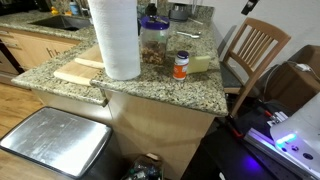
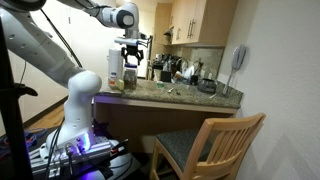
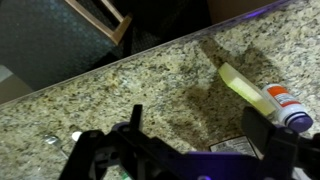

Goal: Move the keys from the purple jar to the white bottle

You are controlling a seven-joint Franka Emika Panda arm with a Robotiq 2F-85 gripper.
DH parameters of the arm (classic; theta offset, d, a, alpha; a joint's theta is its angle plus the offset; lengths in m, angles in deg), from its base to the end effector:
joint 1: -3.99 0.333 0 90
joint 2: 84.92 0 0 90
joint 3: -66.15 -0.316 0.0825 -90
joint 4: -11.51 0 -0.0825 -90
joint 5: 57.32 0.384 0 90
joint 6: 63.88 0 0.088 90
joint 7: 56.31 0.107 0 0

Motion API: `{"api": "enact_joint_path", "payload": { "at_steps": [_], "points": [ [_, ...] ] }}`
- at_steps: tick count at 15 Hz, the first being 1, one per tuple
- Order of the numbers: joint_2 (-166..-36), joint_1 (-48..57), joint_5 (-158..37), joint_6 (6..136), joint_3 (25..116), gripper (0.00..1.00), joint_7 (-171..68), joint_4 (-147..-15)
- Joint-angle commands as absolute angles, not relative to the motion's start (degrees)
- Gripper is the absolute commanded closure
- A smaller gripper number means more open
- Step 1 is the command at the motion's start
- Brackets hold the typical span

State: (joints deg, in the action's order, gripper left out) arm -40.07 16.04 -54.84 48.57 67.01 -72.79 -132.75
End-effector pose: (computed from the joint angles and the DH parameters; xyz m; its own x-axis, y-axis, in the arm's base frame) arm 0.3310 0.0675 0.5495 0.8650 0.4456 0.2309 0.4552 -0.8903 0.0128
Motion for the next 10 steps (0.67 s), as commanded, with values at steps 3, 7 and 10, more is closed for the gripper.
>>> {"api": "enact_joint_path", "payload": {
  "at_steps": [3, 7, 10],
  "points": [
    [-49.93, 21.81, -43.44, 59.85, 63.37, 0.00, -70.08, -129.94],
    [-53.76, 23.85, -40.28, 64.37, 61.67, 0.00, -70.61, -126.07],
    [-52.47, 23.40, -40.94, 63.89, 61.34, 0.00, -70.40, -127.01]
  ]
}}
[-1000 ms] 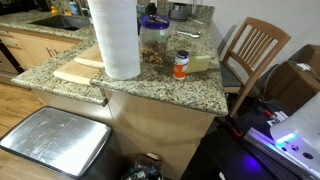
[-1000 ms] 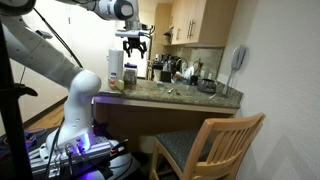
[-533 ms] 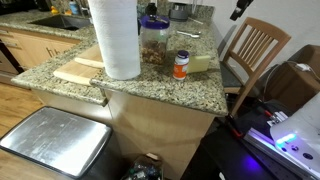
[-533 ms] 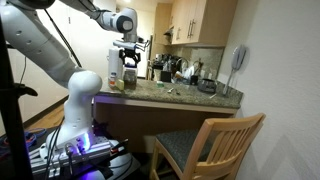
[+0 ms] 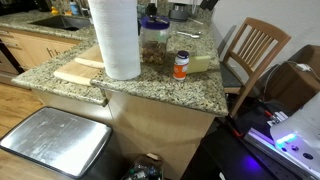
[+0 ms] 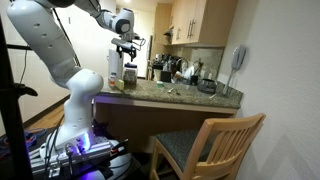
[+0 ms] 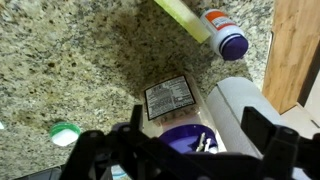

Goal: Move the keys from the purple jar to the white bottle

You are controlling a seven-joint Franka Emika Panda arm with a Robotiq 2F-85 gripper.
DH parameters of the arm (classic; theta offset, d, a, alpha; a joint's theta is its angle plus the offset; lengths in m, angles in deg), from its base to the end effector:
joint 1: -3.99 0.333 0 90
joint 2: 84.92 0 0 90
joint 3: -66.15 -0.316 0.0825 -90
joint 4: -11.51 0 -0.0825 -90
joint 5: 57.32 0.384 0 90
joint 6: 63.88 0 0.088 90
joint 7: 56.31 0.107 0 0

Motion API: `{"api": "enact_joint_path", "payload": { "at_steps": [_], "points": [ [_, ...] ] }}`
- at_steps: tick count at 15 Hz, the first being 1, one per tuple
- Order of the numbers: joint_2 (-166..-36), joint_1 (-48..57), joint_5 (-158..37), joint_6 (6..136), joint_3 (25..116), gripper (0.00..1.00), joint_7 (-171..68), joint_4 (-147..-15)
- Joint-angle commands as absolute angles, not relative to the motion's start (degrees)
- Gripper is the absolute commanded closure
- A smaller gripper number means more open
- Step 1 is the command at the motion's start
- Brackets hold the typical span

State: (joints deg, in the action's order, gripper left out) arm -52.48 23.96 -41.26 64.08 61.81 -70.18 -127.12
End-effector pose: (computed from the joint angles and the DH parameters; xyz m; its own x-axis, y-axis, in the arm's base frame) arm 0.3723 0.1817 0.5494 0.8048 0.4410 0.3972 0.5266 -0.8393 -0.1351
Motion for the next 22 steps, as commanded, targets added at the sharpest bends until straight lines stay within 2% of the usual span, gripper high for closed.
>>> {"api": "enact_joint_path", "payload": {
  "at_steps": [1, 12, 17, 22],
  "points": [
    [-52.67, 23.41, -40.93, 63.89, 61.32, 0.00, -70.40, -126.77],
    [-64.70, 26.90, -42.20, 93.67, 55.22, 0.00, -69.26, -128.26],
    [-64.21, 27.71, -42.01, 92.20, 55.95, 0.00, -68.99, -128.31],
    [-67.80, 28.13, -43.49, 99.40, 54.77, 0.00, -69.58, -128.29]
  ]
}}
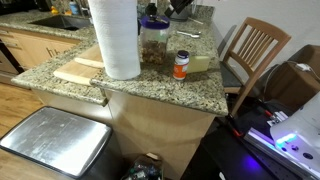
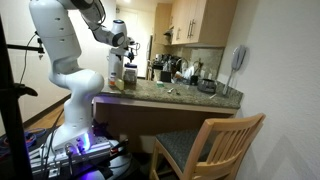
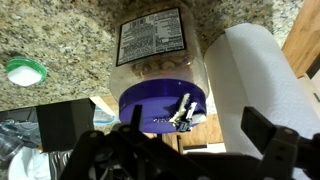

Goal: Move the keys from the purple jar to the white bottle

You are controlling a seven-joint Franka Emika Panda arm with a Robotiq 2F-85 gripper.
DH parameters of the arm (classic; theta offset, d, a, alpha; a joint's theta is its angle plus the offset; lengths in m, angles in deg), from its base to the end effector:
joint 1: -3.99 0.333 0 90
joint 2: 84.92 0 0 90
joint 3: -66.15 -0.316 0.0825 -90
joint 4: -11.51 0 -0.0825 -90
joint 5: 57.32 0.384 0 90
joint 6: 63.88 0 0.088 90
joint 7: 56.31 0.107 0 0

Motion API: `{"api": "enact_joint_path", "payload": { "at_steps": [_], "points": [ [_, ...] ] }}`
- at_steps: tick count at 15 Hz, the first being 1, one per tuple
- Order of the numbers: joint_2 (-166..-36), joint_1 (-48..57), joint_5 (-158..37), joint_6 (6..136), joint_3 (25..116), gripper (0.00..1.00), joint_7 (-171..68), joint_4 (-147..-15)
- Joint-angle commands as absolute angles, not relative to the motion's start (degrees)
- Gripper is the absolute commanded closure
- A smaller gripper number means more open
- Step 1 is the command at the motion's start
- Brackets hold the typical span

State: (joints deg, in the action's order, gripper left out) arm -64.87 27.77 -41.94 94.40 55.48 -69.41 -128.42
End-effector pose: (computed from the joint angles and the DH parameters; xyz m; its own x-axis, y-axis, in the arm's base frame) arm 0.3980 0.2663 0.5056 0.6384 0.4496 0.6248 0.5929 -0.8048 -0.0266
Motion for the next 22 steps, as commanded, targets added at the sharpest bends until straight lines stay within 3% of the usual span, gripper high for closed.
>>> {"api": "enact_joint_path", "payload": {
  "at_steps": [1, 13, 14, 15, 22],
  "points": [
    [-68.75, 27.86, -44.17, 101.03, 54.29, 0.00, -68.66, -127.76],
    [-79.06, 25.91, -49.37, 104.83, 53.86, 0.00, -62.99, -121.20],
    [-79.35, 26.05, -49.22, 104.39, 53.91, 0.17, -63.11, -120.86],
    [-79.39, 25.99, -49.50, 104.06, 53.90, 0.26, -63.10, -120.79],
    [-77.71, 26.30, -48.96, 103.59, 54.22, 0.76, -63.91, -122.26]
  ]
}}
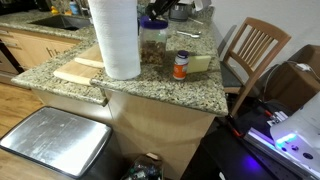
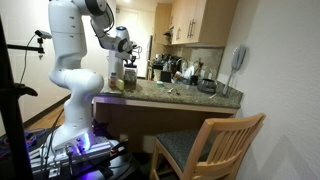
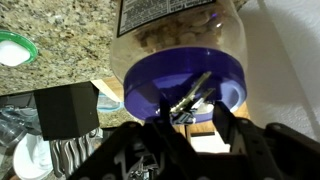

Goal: Move the keys from the purple jar to the white bottle

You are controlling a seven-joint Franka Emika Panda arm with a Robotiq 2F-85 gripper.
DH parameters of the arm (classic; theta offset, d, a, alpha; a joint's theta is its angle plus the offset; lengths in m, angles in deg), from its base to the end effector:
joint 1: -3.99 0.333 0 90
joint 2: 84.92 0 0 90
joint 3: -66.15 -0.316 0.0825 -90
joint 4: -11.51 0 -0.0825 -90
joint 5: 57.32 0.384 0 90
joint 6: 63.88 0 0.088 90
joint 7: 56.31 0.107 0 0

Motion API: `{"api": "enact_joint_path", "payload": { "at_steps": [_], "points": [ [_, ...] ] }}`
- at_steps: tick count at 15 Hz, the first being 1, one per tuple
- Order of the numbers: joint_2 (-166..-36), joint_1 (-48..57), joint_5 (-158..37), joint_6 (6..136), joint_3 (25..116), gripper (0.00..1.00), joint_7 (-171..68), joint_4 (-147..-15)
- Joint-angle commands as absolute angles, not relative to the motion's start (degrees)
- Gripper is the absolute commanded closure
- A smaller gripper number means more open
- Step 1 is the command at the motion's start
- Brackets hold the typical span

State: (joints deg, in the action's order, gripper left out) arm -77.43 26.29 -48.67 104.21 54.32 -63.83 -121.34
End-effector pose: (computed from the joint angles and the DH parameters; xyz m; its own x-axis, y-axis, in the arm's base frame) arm 0.4496 0.2968 0.4814 0.6083 0.4127 0.6779 0.5670 -0.8237 -0.0073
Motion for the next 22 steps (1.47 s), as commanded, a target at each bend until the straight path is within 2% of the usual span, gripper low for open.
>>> {"api": "enact_joint_path", "payload": {
  "at_steps": [1, 3, 5, 9, 11, 19, 22],
  "points": [
    [-77.57, 26.49, -48.33, 103.18, 54.42, 0.81, -64.16, -122.27],
    [-77.02, 26.44, -47.18, 101.64, 54.92, 0.96, -63.47, -121.99],
    [-76.21, 26.24, -46.08, 100.61, 55.67, 1.00, -63.14, -121.42],
    [-71.59, 32.54, -28.90, 89.03, 61.73, 0.97, -70.96, -117.87],
    [-67.96, 30.62, -21.31, 81.73, 62.09, 0.97, -74.58, -116.51],
    [-54.55, 22.63, -22.35, 52.97, 65.77, 0.97, -69.50, -116.41],
    [-52.87, 20.41, -23.15, 46.97, 65.24, 0.97, -70.31, -118.92]
  ]
}}
